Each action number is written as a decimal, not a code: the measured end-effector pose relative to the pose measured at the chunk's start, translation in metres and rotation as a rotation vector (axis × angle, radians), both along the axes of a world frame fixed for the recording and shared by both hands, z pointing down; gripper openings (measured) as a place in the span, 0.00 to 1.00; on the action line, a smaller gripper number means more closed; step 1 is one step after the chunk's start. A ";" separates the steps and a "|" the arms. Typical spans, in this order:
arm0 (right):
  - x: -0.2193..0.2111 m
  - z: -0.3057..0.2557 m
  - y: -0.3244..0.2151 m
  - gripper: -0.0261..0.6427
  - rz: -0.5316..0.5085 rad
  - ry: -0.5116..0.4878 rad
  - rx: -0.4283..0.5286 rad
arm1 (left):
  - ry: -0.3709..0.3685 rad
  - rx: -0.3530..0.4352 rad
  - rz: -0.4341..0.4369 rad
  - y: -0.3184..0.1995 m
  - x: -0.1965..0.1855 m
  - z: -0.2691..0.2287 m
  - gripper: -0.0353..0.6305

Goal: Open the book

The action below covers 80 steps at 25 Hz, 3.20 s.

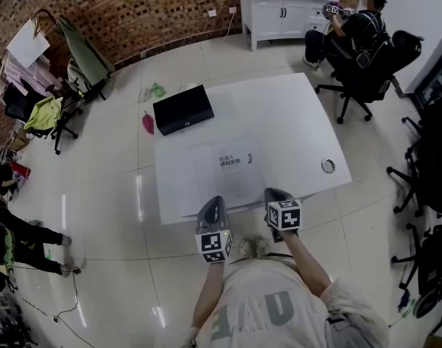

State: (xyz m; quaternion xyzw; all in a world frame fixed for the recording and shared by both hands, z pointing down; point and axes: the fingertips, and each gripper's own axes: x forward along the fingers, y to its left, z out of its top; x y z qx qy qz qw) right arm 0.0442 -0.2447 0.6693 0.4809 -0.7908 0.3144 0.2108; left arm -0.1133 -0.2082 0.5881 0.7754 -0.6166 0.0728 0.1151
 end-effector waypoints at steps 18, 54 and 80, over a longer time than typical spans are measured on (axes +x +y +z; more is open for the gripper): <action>-0.030 -0.054 -0.009 0.05 -0.084 -0.081 0.084 | -0.183 -0.022 0.367 -0.009 0.093 0.040 0.23; -0.051 -0.111 -0.016 0.12 -0.079 -0.142 0.248 | -0.252 0.042 0.238 -0.037 0.078 0.009 0.09; -0.027 0.042 0.010 0.04 -0.114 0.198 -0.009 | -0.031 -0.062 -0.296 0.020 -0.118 0.033 0.16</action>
